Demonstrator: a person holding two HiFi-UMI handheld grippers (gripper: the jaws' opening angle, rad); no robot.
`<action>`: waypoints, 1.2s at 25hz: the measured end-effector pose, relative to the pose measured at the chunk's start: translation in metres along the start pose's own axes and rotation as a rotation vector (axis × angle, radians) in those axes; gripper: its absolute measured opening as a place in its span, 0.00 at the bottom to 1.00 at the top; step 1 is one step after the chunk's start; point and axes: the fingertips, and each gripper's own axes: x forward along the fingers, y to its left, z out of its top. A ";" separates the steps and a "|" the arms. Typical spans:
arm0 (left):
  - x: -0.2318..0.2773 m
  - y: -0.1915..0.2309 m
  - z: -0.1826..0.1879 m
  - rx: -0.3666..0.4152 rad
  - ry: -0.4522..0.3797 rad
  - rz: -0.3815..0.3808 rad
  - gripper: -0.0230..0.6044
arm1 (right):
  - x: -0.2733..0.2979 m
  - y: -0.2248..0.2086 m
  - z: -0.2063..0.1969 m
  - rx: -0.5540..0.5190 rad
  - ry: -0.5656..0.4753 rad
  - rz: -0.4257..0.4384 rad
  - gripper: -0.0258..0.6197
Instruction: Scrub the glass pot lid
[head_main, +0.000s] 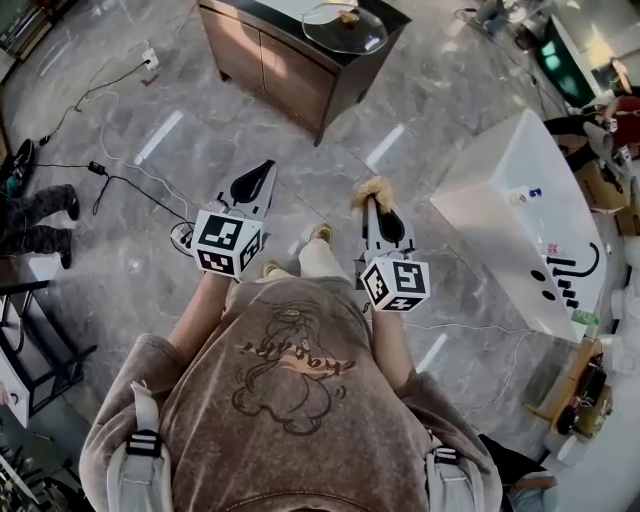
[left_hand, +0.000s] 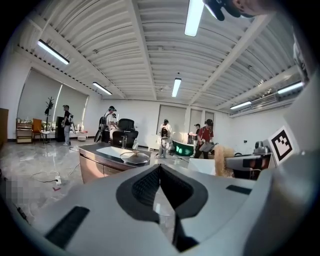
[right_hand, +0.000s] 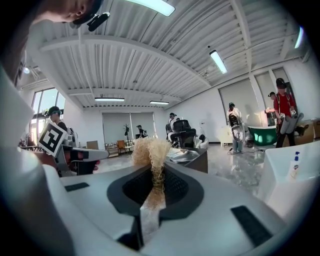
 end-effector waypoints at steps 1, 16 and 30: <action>0.000 0.002 0.001 0.000 -0.001 -0.004 0.06 | 0.001 0.001 0.001 0.000 -0.003 -0.003 0.11; 0.045 0.036 0.007 -0.001 0.010 -0.018 0.06 | 0.052 -0.012 0.002 0.000 0.011 -0.014 0.11; 0.128 0.083 0.020 -0.013 0.037 -0.019 0.06 | 0.146 -0.053 0.015 0.022 0.036 0.001 0.11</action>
